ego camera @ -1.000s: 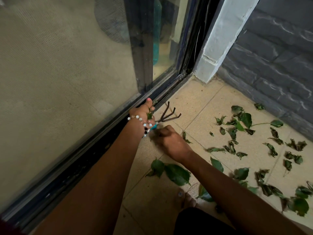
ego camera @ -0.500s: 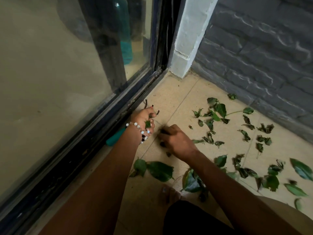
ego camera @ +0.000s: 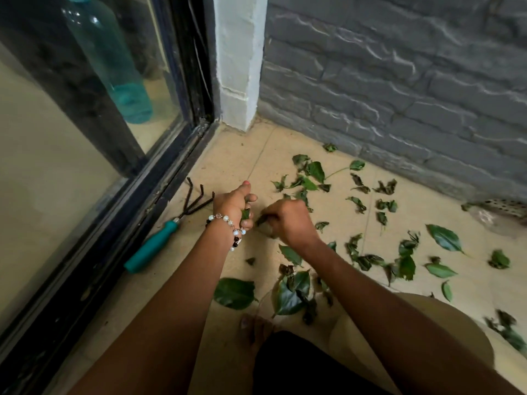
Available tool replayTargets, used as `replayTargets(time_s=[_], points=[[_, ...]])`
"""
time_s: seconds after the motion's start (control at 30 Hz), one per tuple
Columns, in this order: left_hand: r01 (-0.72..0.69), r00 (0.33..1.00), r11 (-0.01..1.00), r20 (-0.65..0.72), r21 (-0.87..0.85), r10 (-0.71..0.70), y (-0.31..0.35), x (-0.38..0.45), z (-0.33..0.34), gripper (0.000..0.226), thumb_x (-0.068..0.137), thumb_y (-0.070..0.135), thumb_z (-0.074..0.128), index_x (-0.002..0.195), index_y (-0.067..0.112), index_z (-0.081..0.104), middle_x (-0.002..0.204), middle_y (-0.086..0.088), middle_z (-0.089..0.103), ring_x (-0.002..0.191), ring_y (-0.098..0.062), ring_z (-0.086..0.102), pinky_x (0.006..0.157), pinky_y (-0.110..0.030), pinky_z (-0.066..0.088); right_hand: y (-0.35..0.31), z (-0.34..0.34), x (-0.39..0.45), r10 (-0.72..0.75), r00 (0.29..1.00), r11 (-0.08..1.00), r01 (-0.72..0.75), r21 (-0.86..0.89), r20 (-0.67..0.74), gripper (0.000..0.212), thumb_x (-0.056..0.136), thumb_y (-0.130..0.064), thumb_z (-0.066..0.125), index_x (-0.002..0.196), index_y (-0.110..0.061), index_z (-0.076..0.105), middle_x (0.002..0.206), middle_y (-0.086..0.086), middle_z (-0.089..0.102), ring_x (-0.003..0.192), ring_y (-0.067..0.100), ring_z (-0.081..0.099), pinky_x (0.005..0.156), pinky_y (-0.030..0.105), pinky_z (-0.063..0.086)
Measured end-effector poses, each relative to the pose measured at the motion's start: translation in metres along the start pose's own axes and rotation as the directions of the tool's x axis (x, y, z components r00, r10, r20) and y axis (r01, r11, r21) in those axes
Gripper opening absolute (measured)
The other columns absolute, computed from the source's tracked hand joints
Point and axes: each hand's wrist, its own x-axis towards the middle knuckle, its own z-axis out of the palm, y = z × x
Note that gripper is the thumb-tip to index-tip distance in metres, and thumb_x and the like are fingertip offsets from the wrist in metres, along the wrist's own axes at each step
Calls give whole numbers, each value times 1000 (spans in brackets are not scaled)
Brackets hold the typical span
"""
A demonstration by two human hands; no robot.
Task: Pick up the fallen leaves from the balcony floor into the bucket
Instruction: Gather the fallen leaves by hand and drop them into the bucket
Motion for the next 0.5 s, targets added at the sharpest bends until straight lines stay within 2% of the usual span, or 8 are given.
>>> replayTargets(time_s=[0.07,0.13,0.2,0.27,0.3,0.37,0.43,0.5], points=[[-35,999,999,-4,38,35,-4,-2,11,37,95,34,60,71,6,61,55,-1,45,31,-9,34,33,-12,21,7,-20,2,178,971,975,-153,159,-157,20,83,-5,66,99,-9,77,96,9,75,90,23,69,85,30,51],[-51,999,997,5,59,50,-7,-5,24,36,95,35,60,76,5,61,60,-6,49,33,-11,35,34,-13,23,8,-32,2,252,946,950,-202,240,-202,21,81,-4,68,99,-8,77,91,10,75,85,24,69,82,33,52],[-82,997,991,12,109,81,-11,-7,38,38,95,39,59,74,6,58,67,-10,54,37,-15,38,34,-15,28,5,-37,-1,230,943,956,-173,237,-239,21,81,-3,65,96,-10,78,85,8,76,77,23,68,76,35,53],[-92,996,982,27,164,89,-14,-8,53,45,93,47,58,75,6,60,74,-12,61,48,-21,52,41,-25,48,2,-37,-5,181,946,980,-153,124,-269,23,83,-2,58,91,-12,77,79,7,74,69,22,64,68,31,50],[-79,996,981,42,176,72,-15,-9,59,50,90,54,57,78,5,63,81,-13,66,60,-26,61,56,-36,58,1,-37,-6,168,953,986,-162,43,-252,22,84,-3,56,89,-11,76,77,8,72,68,22,62,63,28,46],[-39,997,986,68,159,29,-17,-12,69,56,84,62,59,82,7,66,90,-14,71,81,-32,69,79,-49,59,5,-41,-8,168,973,983,-177,-42,-156,18,82,-4,57,88,-7,74,78,14,69,69,25,59,57,24,38],[-22,999,992,32,127,18,-17,-11,75,53,80,60,65,82,8,66,89,-14,71,82,-32,69,79,-50,58,14,-47,-7,102,994,995,-103,-11,-24,19,78,-3,58,91,-3,71,81,19,68,75,32,59,61,28,41],[-28,999,997,-37,77,31,-15,-7,77,47,82,53,68,76,7,62,78,-11,66,61,-26,64,59,-38,58,26,-51,-7,7,997,998,-12,60,83,26,81,-2,51,102,-8,67,91,17,68,88,35,60,75,38,48]])
